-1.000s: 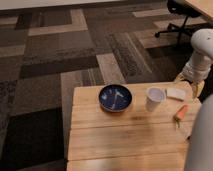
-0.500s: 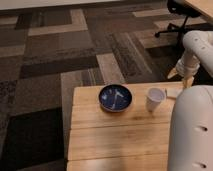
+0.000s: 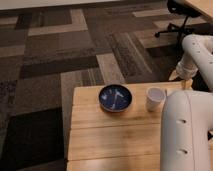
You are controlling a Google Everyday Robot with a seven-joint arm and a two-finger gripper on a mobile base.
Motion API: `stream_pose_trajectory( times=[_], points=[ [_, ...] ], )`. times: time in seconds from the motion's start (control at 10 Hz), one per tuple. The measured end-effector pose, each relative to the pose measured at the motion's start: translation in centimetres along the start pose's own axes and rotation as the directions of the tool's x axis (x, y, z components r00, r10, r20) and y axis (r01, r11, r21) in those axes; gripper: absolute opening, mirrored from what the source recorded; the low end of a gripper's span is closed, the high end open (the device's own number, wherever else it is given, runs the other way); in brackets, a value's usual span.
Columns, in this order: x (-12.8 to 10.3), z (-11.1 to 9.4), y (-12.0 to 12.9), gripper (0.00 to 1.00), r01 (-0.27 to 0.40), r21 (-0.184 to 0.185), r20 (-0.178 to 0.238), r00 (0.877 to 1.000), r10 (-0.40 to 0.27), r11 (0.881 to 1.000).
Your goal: Place the white sponge in the ceramic bowl
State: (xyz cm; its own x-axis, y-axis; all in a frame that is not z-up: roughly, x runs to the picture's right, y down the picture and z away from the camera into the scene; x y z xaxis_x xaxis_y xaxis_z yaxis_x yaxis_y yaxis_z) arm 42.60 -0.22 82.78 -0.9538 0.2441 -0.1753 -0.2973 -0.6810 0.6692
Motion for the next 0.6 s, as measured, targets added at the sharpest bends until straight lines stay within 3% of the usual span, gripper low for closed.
stream_pose_trajectory(
  times=[0.6],
  points=[
    [-0.9,3.6,1.7,0.65,0.026,-0.004,0.019,1.0,-0.025,1.0]
  ],
)
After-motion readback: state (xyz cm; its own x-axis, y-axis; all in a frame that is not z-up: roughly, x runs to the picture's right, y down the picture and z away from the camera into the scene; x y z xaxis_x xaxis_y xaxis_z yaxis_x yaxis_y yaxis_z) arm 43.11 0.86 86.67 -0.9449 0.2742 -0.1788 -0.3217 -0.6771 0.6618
